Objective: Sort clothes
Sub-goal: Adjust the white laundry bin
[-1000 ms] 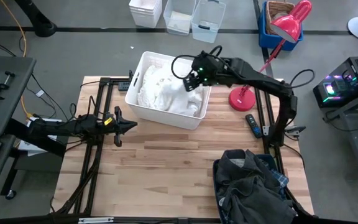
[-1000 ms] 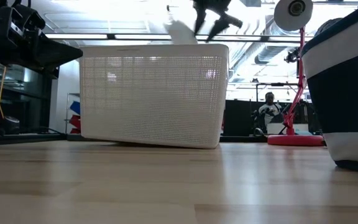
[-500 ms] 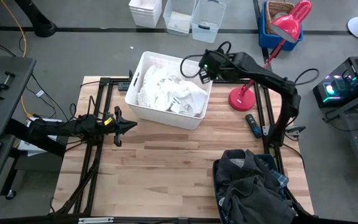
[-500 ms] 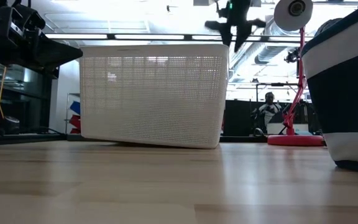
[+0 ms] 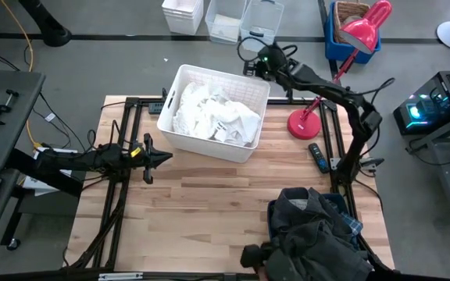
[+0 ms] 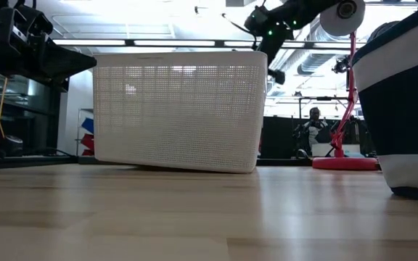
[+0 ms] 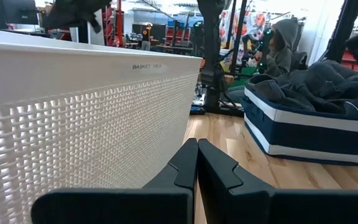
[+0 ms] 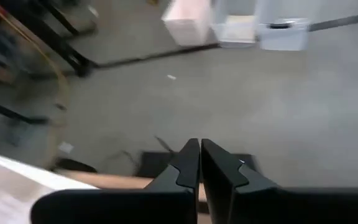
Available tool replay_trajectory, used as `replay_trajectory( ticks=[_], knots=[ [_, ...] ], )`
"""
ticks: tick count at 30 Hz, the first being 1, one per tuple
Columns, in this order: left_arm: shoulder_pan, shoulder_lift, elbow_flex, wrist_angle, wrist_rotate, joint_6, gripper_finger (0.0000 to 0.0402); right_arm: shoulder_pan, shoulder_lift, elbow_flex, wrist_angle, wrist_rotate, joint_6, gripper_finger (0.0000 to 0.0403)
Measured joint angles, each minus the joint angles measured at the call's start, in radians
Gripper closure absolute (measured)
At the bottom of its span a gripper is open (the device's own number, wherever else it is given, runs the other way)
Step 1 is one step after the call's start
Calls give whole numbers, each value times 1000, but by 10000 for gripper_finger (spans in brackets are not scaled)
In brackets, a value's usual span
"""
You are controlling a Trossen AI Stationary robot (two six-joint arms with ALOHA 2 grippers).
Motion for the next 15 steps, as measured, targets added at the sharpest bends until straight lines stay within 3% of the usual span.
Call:
replay_trajectory(
  ticks=[2,7,15],
  knots=[
    [0,0,0,0,0,0,401,-15,14,-5,71,-49,17,398],
    [0,0,0,0,0,0,401,-40,111,36,59,-143,26,401],
    [0,0,0,0,0,0,401,-11,259,215,45,-243,-100,402]
  ],
)
